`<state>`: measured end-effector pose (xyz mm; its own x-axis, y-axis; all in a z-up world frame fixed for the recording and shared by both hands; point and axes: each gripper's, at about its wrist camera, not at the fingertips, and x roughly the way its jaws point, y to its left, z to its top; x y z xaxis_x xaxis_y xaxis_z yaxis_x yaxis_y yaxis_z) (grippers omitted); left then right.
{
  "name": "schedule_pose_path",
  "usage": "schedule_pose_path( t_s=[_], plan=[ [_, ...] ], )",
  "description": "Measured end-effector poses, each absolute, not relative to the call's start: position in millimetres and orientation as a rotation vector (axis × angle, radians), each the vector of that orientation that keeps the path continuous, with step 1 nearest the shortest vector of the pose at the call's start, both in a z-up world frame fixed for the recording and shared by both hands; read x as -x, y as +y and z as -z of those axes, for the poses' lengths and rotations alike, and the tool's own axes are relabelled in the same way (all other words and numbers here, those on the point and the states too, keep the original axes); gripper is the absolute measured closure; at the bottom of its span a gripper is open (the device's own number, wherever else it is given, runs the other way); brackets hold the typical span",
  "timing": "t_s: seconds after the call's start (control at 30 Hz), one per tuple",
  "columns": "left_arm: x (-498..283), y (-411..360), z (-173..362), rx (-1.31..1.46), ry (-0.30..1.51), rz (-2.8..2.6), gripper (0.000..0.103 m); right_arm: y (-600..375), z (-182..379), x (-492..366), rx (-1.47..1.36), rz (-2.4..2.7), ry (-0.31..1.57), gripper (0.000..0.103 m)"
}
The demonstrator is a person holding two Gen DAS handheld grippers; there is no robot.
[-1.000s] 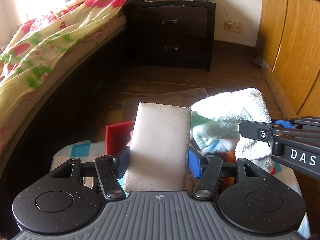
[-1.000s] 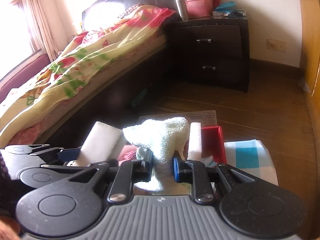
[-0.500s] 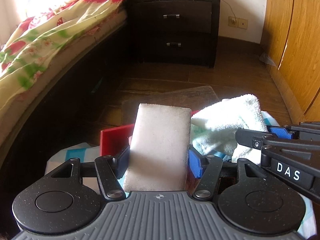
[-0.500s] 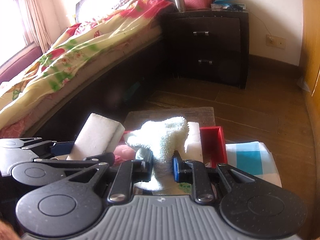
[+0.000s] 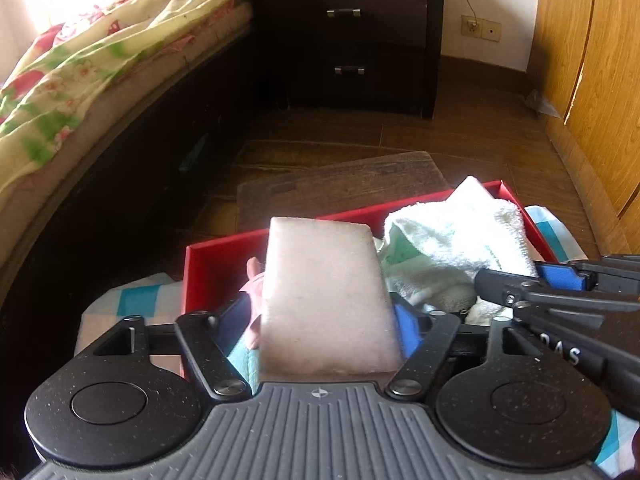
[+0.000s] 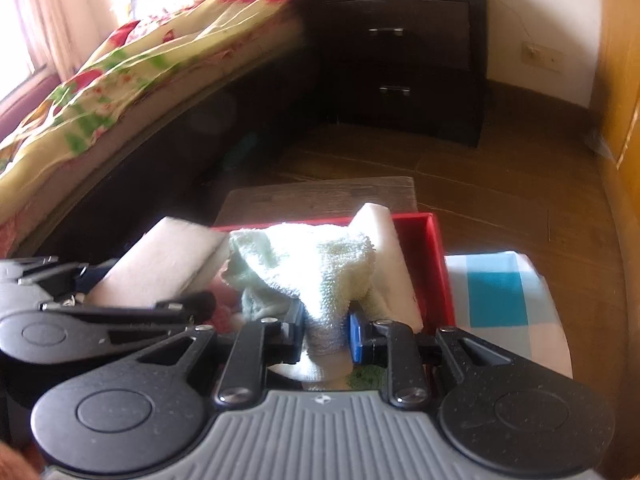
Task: Organize soft objects
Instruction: 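Carry the sponge over the red box with the left tool while the right tool carries the towel, then open the left tool to drop the sponge in the box while the right tool releases the towel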
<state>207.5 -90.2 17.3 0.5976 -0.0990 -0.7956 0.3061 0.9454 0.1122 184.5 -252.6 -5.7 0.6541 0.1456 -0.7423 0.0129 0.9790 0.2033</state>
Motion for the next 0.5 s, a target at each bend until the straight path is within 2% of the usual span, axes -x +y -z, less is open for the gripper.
schedule_pose_path(
  t_s=[0.2,0.33,0.5],
  plan=[
    [-203,-88,-23,-0.250,0.903,0.218,0.023,-255,1,-179,-0.209,-0.060,0.862,0.094],
    [-200,-83,-28,-0.229,0.918,0.217,0.022,-257,-5,-173,-0.216,-0.056,0.862,0.087],
    [-190,-85,-39,-0.243,0.903,0.216,0.022,-255,-19,-165,-0.212,-0.051,0.846,0.086]
  ],
)
